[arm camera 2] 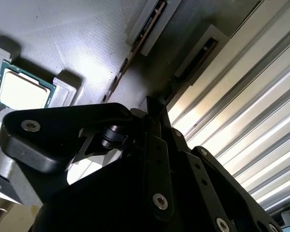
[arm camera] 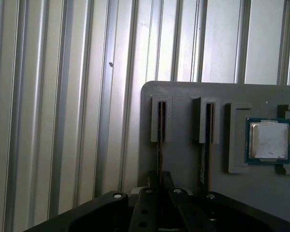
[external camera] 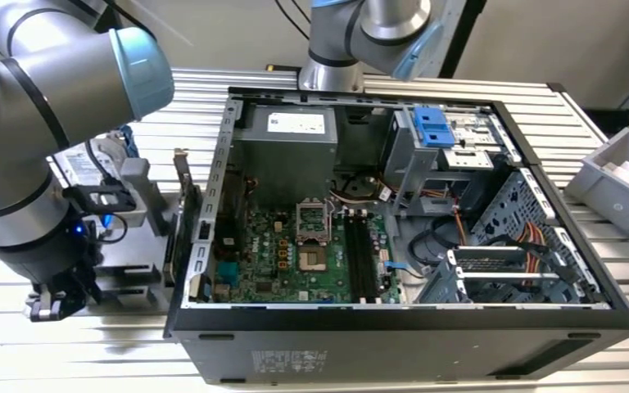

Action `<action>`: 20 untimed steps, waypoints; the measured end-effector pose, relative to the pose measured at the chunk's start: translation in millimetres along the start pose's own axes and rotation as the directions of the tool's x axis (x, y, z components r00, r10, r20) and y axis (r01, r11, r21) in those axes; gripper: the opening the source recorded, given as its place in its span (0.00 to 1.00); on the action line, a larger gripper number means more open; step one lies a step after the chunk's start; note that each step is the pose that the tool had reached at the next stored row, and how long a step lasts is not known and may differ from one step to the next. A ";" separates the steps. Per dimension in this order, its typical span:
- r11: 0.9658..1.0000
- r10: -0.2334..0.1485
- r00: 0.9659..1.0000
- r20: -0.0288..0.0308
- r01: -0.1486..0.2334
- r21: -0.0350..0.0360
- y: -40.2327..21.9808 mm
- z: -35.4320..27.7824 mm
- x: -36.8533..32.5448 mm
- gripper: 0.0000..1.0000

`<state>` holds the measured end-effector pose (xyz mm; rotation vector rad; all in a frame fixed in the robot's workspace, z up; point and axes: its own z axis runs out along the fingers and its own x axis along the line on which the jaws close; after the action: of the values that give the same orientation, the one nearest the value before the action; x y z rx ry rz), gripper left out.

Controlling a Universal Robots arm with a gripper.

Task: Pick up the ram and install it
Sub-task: 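Pick up the ram and move it above insertion slot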

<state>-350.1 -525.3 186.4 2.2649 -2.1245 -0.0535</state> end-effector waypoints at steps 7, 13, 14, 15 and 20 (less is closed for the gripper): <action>1.000 0.000 1.000 0.000 0.000 0.000 0.0 0.0 -0.5 0.00; 1.000 0.000 1.000 0.000 0.000 0.000 0.1 -2.3 -0.5 0.00; 1.000 0.000 1.000 0.000 0.000 0.000 0.1 -2.9 -0.5 0.00; 1.000 0.000 1.000 0.000 0.000 0.000 0.1 -3.3 -0.5 0.00; 1.000 0.000 1.000 0.000 0.000 0.000 0.3 -5.8 -0.5 0.00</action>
<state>-350.1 -524.8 192.3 2.2649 -2.1246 -0.0535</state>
